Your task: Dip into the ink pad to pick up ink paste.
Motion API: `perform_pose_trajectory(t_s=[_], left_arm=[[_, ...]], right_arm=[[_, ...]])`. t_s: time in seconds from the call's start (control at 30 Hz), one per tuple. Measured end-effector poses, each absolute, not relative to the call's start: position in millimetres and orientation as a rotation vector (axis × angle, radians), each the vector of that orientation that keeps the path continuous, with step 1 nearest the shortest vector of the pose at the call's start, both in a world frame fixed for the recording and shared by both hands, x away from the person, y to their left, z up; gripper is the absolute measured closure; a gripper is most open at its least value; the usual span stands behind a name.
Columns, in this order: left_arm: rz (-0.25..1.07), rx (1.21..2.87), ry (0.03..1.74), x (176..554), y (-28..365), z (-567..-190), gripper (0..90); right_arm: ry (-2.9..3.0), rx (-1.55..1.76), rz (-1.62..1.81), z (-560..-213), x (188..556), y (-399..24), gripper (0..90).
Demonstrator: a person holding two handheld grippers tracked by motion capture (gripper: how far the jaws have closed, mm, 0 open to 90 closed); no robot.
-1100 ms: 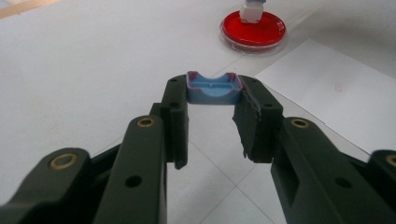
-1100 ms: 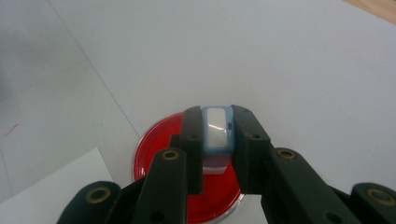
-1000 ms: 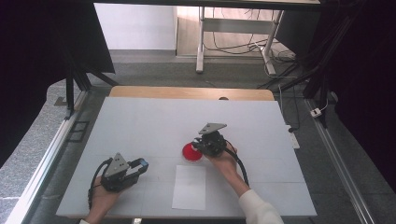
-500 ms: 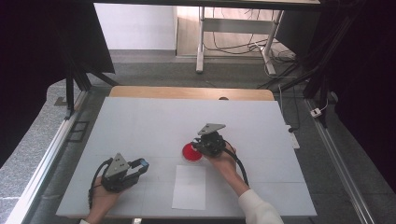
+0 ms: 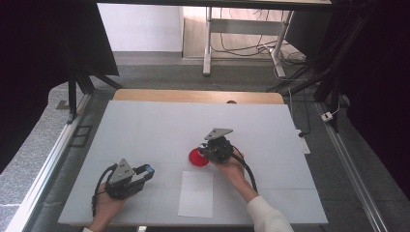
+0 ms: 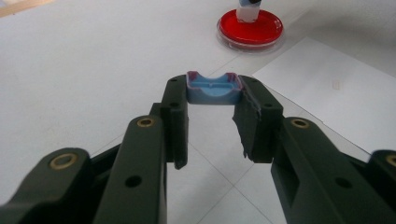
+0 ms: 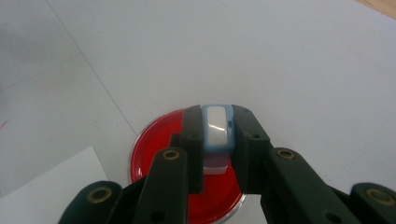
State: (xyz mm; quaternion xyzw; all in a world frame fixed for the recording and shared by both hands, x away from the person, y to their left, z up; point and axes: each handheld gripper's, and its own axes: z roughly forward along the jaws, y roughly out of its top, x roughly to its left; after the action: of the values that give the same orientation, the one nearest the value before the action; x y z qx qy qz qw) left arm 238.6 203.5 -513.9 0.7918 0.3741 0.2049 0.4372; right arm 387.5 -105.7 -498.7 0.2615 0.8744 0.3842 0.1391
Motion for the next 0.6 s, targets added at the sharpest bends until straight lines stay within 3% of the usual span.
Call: perform_pose_trajectory(t_s=[0.6], left_arm=[[0.508,1.967,0.930,238.5,203.7,-513.7,65.5]], right_arm=[[2.499,0.748,1.135,-495.2,383.9,-106.9,75.4]])
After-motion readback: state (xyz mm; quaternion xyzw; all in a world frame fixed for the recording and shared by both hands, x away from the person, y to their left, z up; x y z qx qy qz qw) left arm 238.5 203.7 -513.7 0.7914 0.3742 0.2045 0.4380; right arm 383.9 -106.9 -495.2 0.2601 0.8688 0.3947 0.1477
